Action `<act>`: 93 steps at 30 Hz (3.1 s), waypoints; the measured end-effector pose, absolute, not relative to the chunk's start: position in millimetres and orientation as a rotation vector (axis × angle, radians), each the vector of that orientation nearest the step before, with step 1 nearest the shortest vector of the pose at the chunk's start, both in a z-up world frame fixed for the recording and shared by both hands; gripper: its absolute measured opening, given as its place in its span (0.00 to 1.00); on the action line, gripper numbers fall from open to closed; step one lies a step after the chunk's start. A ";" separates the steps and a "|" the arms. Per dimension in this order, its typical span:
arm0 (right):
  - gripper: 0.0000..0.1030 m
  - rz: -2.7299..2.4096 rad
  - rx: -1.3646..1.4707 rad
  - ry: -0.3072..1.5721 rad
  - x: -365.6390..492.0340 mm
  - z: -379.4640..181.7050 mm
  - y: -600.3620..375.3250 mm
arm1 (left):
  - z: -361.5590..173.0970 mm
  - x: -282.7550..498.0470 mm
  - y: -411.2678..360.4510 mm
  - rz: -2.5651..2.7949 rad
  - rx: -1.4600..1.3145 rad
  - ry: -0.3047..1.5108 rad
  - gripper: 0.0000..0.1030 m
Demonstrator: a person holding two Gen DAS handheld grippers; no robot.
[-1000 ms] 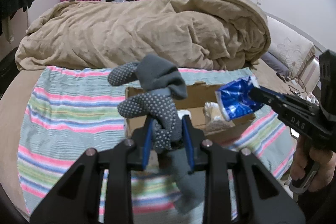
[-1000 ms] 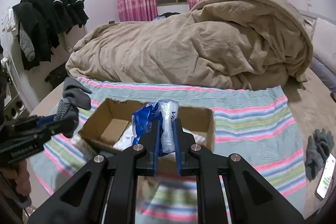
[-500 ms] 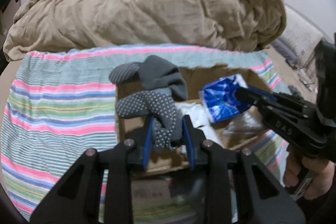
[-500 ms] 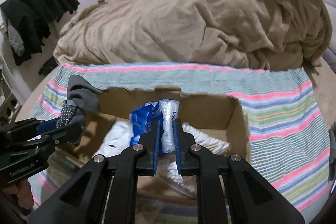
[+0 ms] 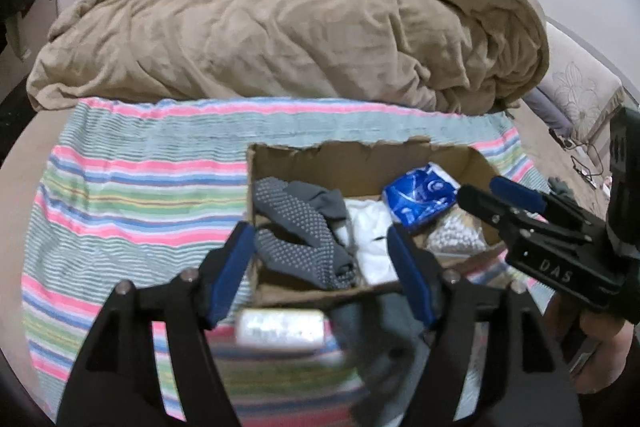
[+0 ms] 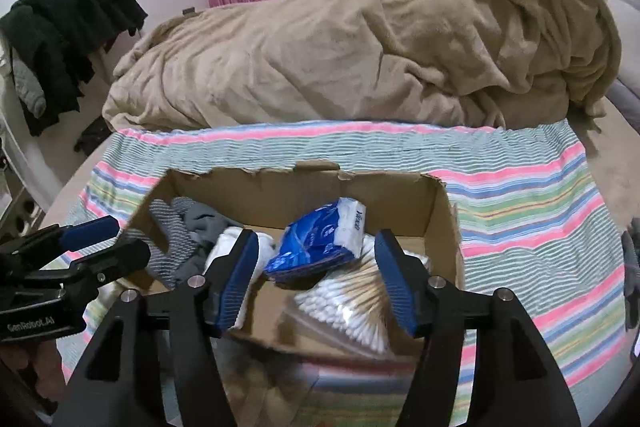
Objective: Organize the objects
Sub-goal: 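Grasp the white cartoon tissue box with the left tool while the right tool grasps the clear snack bag, then lower the tissue box and snack bag into the box and open both tools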
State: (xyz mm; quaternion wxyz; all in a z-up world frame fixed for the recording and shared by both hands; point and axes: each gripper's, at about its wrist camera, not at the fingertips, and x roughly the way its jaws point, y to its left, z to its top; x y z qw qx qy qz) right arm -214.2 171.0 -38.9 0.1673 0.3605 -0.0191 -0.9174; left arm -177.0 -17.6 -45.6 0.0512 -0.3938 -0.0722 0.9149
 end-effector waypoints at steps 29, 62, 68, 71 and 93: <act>0.62 -2.551 1.067 -0.118 -106.2 -43.4 192.1 | -70.1 -71.1 -26.0 2.766 -1.236 -0.265 0.68; 0.44 -2.380 1.237 -0.237 -134.7 -87.6 177.0 | -94.3 -116.2 -24.0 2.821 -1.177 -0.244 0.45; 0.44 -2.430 1.182 -0.181 -120.8 -70.6 181.3 | -78.4 -98.4 -24.0 2.818 -1.160 -0.235 0.45; 0.44 -2.462 1.149 -0.155 -114.6 -60.2 185.1 | -70.3 -94.8 -23.8 2.793 -1.171 -0.227 0.45; 0.44 -2.636 0.981 -0.056 -136.0 -6.2 213.4 | -19.3 -110.4 -16.4 2.778 -1.138 -0.226 0.45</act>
